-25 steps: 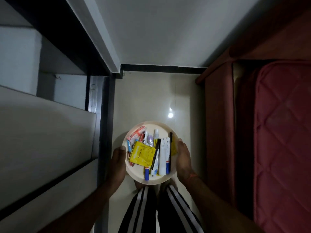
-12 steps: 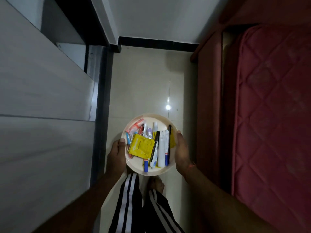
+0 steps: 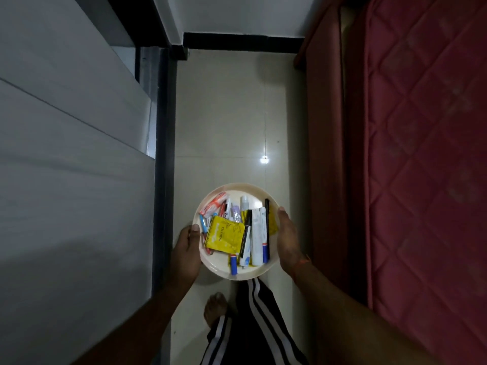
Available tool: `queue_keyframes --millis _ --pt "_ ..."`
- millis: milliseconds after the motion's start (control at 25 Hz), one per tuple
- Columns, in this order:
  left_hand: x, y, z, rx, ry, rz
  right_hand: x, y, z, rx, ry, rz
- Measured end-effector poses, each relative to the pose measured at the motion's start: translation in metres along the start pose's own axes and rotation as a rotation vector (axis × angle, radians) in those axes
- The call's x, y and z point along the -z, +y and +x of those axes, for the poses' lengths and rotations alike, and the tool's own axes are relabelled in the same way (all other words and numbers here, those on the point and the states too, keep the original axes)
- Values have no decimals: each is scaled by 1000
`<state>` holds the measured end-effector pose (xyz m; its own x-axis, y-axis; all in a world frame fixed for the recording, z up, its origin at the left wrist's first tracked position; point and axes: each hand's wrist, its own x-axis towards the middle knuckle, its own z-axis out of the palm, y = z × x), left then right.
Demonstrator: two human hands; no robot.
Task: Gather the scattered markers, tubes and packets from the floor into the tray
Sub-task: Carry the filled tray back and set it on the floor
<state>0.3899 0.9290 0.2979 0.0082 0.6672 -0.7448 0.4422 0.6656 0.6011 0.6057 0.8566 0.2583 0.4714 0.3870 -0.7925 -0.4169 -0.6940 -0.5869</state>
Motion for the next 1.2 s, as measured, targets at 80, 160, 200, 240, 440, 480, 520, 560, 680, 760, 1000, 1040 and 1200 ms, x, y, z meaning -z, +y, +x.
queue_keyframes --millis 80,160,200,240,440,480,520,560,680,760,1000,1040,1200 --pt "7 -17 -13 -11 7 -3 3 19 -18 3 29 9" --pt "12 -34 -31 -19 -5 14 8 35 -39 0 45 3" --pt "14 -41 -40 -29 -3 26 11 42 -49 -4 47 11" --pt "15 -49 -51 -39 0 41 15 51 -60 -12 58 28" --pt "23 -102 -88 -14 19 73 31 106 -99 -59 60 28" --pt "23 -112 -94 -2 16 76 36 119 -103 -70 47 13" --pt "22 -121 -101 7 17 76 40 132 -108 -90 39 6" --pt "20 -131 -109 9 22 72 45 144 -113 -103 28 9" --pt "14 -164 -128 29 11 51 58 171 -122 -88 -3 8" --pt "7 -193 -142 42 2 38 69 195 -126 -82 -9 -9" --pt "-1 -235 -189 55 -6 43 101 257 -155 -91 -18 -27" --pt "-1 -242 -195 57 -17 48 104 264 -162 -108 -11 -26" --pt "4 -271 -212 46 -30 56 111 293 -184 -111 4 -15"
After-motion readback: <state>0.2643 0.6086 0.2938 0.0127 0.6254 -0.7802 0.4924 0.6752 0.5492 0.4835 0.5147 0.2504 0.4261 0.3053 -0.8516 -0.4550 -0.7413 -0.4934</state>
